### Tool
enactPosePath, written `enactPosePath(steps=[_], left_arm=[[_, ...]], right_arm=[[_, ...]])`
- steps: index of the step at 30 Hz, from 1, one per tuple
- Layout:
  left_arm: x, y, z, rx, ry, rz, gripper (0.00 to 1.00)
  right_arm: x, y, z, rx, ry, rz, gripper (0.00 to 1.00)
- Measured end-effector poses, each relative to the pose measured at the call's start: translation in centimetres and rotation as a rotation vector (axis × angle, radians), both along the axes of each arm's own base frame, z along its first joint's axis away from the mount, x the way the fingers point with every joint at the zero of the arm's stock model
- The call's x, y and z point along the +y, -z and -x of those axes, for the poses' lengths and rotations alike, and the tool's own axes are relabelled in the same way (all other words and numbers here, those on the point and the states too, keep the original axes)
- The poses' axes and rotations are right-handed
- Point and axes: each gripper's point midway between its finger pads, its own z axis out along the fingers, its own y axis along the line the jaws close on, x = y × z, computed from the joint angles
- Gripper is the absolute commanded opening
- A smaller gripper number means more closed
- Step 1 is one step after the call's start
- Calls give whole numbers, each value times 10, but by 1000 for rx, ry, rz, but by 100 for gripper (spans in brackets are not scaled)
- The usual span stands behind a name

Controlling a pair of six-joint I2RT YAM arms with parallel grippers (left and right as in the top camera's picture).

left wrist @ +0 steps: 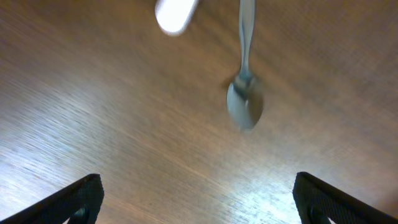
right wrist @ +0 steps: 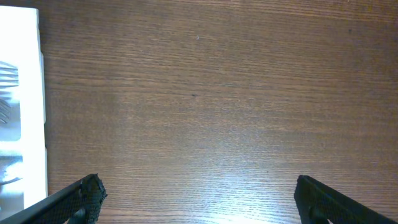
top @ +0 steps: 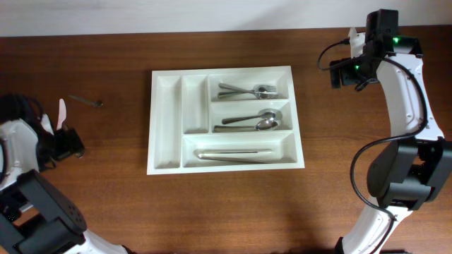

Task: Pack container
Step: 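Lower the left gripper onto the pink plastic knife and grasp it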

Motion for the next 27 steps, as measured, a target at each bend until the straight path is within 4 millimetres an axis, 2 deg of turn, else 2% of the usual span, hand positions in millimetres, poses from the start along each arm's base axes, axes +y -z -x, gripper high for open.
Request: enactPosePath(steps=[3, 6, 9, 13, 14, 16, 21, 27], left_arm=[[12, -21, -20, -30, -6, -14, 99], [17, -23, -31, 3, -8, 24, 99], [18, 0, -45, 57, -8, 101, 100], [13, 44, -46, 141, -12, 188, 99], [12, 49, -45, 147, -13, 195, 99], [15, 53, -50, 135, -13, 188, 100], [24, 49, -65, 75, -3, 152, 99], [36, 47, -80, 27, 96, 96, 100]], right_arm=[[0, 0, 0, 0, -1, 0, 99], [0, 0, 0, 0, 0, 0, 99], [0, 0, 0, 0, 0, 0, 99], [0, 0, 0, 0, 0, 0, 99], [0, 0, 0, 0, 0, 0, 99], [0, 0, 0, 0, 0, 0, 99], [0, 0, 0, 0, 0, 0, 99], [0, 0, 0, 0, 0, 0, 99]])
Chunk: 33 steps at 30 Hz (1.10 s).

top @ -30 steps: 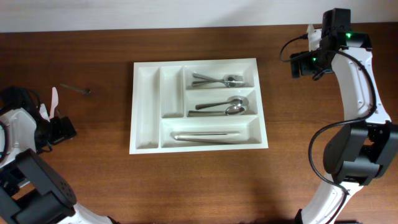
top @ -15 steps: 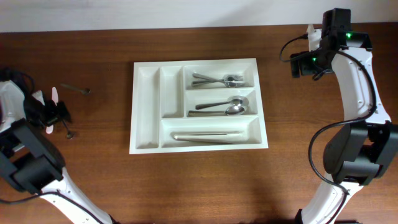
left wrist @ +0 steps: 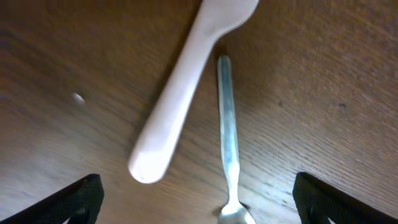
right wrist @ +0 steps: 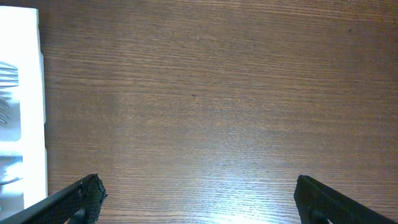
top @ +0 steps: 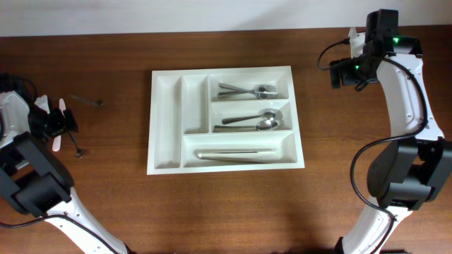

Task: Pack container
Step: 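Lower the left gripper onto the pink plastic knife and grasp it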

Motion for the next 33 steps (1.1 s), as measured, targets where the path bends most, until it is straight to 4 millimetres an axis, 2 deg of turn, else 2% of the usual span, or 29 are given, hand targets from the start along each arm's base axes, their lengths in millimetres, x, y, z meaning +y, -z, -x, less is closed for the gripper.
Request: enactPosePath(steps=[6, 8, 12, 16, 19, 22, 23, 24, 25, 33], left_arm=[[16, -1, -3, 2, 43, -82, 100], [22, -2, -8, -15, 60, -111, 95], [33, -4, -15, -49, 76, -148, 94], [40, -4, -15, -58, 66, -157, 94], [41, 3, -12, -46, 61, -148, 93], [39, 22, -8, -12, 61, -117, 89], [38, 24, -8, -14, 64, -109, 89], [38, 23, -9, -17, 66, -108, 80], [38, 23, -9, -16, 65, -107, 78], [31, 30, -18, -58, 71, -44, 74]], right_arm=[[0, 0, 0, 0, 0, 0, 99], [0, 0, 0, 0, 0, 0, 99], [0, 0, 0, 0, -1, 0, 99], [0, 0, 0, 0, 0, 0, 99], [0, 0, 0, 0, 0, 0, 99], [0, 0, 0, 0, 0, 0, 99], [0, 0, 0, 0, 0, 0, 99], [0, 0, 0, 0, 0, 0, 99], [0, 0, 0, 0, 0, 0, 99], [0, 0, 0, 0, 0, 0, 99]])
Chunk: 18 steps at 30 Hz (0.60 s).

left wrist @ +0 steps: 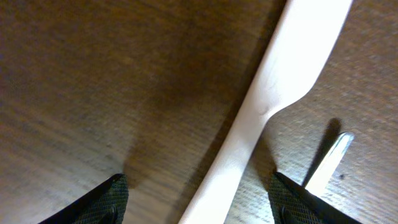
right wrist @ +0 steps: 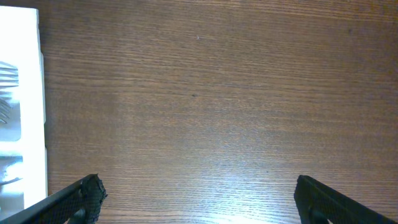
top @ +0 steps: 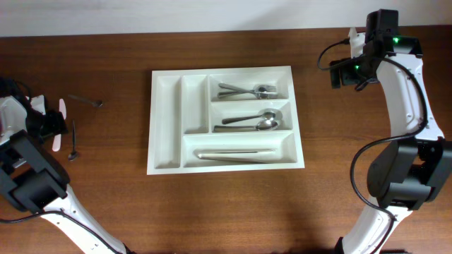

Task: Pack container
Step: 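Lower the left gripper onto the pink plastic knife and grasp it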

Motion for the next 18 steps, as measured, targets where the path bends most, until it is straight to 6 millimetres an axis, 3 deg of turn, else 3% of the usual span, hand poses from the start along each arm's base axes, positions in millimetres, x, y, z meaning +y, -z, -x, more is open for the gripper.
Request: enactPosePath(steps=[8, 10, 12, 13, 18], left_arm=[[-8, 1, -10, -16, 19, 21, 63], [-13, 2, -12, -15, 29, 22, 50], [-19, 2, -16, -15, 40, 25, 29], [-23, 2, -18, -16, 47, 28, 26], [-34, 1, -25, -25, 67, 43, 25]], right_arm=[[0, 0, 0, 0, 0, 0, 99], [0, 0, 0, 0, 0, 0, 99], [0, 0, 0, 0, 0, 0, 99], [0, 0, 0, 0, 0, 0, 99], [0, 0, 0, 0, 0, 0, 99]])
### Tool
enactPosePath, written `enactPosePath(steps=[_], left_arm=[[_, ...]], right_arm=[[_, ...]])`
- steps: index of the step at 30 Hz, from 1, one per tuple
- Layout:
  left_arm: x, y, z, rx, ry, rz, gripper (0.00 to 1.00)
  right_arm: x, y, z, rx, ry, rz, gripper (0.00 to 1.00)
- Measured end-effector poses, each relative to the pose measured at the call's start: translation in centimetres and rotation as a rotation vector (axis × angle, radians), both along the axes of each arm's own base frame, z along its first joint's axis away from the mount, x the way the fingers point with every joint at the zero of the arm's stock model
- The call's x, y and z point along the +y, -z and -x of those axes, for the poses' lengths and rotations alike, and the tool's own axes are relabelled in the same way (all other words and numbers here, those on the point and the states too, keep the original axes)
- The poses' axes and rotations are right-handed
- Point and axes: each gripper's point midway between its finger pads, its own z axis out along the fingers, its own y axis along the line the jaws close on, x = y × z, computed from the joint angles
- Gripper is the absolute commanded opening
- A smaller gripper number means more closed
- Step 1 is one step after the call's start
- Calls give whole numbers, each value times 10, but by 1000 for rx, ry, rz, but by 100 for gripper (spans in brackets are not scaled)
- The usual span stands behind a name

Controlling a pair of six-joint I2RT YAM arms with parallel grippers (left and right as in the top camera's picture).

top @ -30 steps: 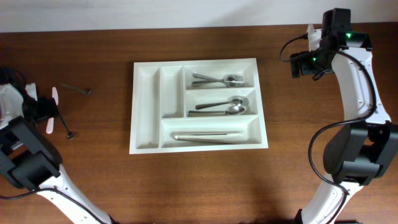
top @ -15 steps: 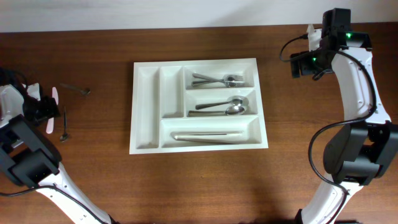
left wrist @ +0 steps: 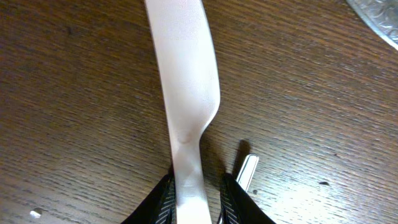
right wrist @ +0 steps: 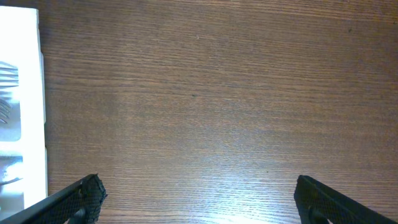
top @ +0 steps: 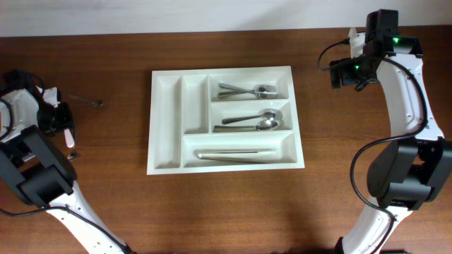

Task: Pack container
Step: 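Lower the left gripper onto the pink plastic knife and grasp it, then carry the pink knife with the left gripper into the narrow left compartment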

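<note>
A white plastic utensil [left wrist: 181, 81] lies flat on the wooden table at the far left. My left gripper [left wrist: 196, 196] is shut on its narrow handle, low against the wood; in the overhead view that left gripper [top: 58, 121] sits left of the tray. A metal handle tip [left wrist: 247, 170] lies just beside the right finger. The white cutlery tray [top: 167, 120] holds forks [top: 247, 90], spoons [top: 254, 121] and knives [top: 233, 153]. My right gripper [right wrist: 199, 202] hangs open over bare wood, at the far right [top: 345, 74].
A small metal spoon [top: 88, 101] lies on the table between my left gripper and the tray; its bowl [left wrist: 376, 17] shows in the left wrist view. The tray's two left compartments [top: 193, 104] hold nothing. The tray edge [right wrist: 22, 93] shows left of the right gripper.
The left jaws stood open on either side of the white utensil; now they are shut on its handle, and the wrist has turned so the utensil runs straight ahead. The right arm has not moved.
My left gripper was open over bare wood with a metal spoon ahead. Then it was above the white utensil and a metal handle lying side by side. Then it was low and open astride the white utensil, and now grips it. The right gripper stayed open throughout.
</note>
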Motion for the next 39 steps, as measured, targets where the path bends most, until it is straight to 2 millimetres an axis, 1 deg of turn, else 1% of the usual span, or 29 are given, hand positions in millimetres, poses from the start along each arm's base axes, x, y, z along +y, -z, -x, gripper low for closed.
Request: enactPosePath(steps=[1, 3, 5, 21, 27, 29, 30, 33, 34, 35, 37, 39], left_arm=[[0, 0, 0, -1, 1, 1, 25], [0, 0, 0, -2, 0, 3, 12], [-1, 0, -1, -4, 1, 6, 2], [-4, -2, -2, -10, -34, 34, 2], [-9, -4, 1, 41, -39, 73, 2], [-11, -8, -1, 53, -36, 86, 2], [-11, -11, -2, 59, -35, 90, 2], [-8, -36, -13, 23, -30, 76, 2], [-5, -47, -18, 3, -28, 65, 2], [-2, -61, -25, -29, -27, 49, 2], [1, -74, -30, -54, -26, 35, 2], [-2, -85, -29, -57, -26, 38, 2]], right_arm=[[0, 0, 0, 0, -1, 0, 99], [0, 0, 0, 0, 0, 0, 99], [0, 0, 0, 0, 0, 0, 99], [0, 0, 0, 0, 0, 0, 99], [0, 0, 0, 0, 0, 0, 99], [0, 0, 0, 0, 0, 0, 99], [0, 0, 0, 0, 0, 0, 99], [0, 0, 0, 0, 0, 0, 99], [0, 0, 0, 0, 0, 0, 99], [0, 0, 0, 0, 0, 0, 99], [0, 0, 0, 0, 0, 0, 99], [0, 0, 0, 0, 0, 0, 99]])
